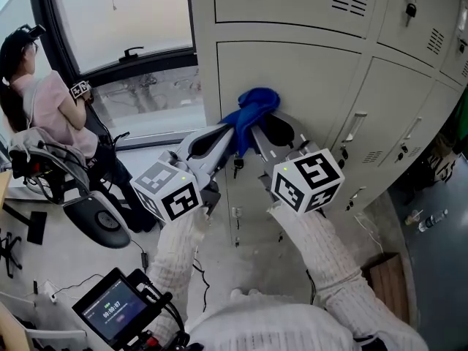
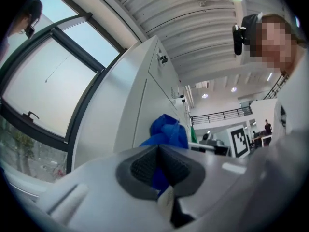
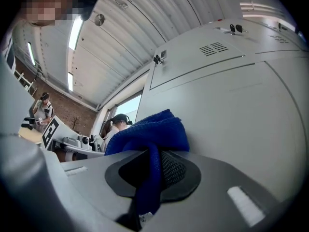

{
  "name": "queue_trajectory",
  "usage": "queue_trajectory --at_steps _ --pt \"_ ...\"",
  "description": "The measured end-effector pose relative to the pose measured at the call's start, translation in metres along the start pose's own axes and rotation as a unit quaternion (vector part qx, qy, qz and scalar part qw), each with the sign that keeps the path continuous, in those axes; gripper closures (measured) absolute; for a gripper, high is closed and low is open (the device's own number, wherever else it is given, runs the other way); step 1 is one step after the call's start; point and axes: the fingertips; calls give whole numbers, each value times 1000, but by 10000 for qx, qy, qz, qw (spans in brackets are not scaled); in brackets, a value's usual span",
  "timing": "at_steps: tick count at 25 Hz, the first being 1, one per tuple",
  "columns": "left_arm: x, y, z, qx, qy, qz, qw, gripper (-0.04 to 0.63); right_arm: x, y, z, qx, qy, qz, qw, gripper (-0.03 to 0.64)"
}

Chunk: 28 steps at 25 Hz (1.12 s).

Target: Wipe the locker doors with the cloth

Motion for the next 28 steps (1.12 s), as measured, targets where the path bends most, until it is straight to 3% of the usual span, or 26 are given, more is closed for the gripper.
queue_trajectory --at_steps 13,28 --pt "26 84 -21 808 -474 -469 9945 589 17 73 0 -240 112 -428 9987 566" --pt "41 194 -7 1884 -538 -1156 9738 589 38 155 0 -1007 269 -968 9898 566"
Point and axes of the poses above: the fingertips, and each gripper's own axes: x backward along the fingers, z to its right, y out of its underside, and after that the axes turned 1 degree about -z, right-handed
